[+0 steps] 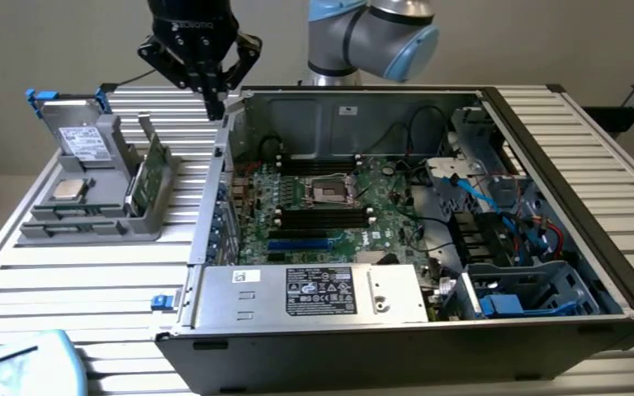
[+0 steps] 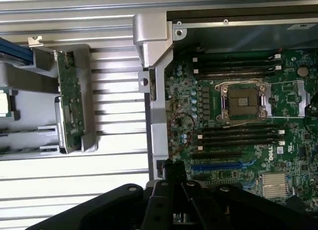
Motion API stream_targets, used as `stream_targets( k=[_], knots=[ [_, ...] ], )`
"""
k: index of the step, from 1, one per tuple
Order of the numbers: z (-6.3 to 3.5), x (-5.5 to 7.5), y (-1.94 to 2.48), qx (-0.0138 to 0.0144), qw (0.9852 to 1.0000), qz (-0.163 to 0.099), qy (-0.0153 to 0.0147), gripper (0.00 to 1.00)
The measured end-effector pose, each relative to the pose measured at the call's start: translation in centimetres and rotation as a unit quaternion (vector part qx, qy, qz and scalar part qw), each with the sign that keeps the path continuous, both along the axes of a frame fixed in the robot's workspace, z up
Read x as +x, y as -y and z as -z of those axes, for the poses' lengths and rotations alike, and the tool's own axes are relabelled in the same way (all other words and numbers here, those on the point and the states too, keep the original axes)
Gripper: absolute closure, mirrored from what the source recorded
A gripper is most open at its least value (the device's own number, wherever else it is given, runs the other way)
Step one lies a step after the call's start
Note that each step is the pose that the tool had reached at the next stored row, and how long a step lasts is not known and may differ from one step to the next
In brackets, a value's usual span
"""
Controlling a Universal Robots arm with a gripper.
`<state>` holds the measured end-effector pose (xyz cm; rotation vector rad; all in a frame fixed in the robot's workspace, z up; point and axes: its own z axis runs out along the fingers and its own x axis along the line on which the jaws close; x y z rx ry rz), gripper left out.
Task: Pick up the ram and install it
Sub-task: 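Reach for the ram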
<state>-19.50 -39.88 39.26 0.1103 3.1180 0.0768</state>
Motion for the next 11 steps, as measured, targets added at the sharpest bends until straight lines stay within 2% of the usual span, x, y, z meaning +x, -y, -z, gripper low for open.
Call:
stream_targets(
  k=[11],
  knots=[
    [0.02, -5.0, 0.00, 0.0007, 1.0000, 0.000, 0.0000, 0.89]
  ],
)
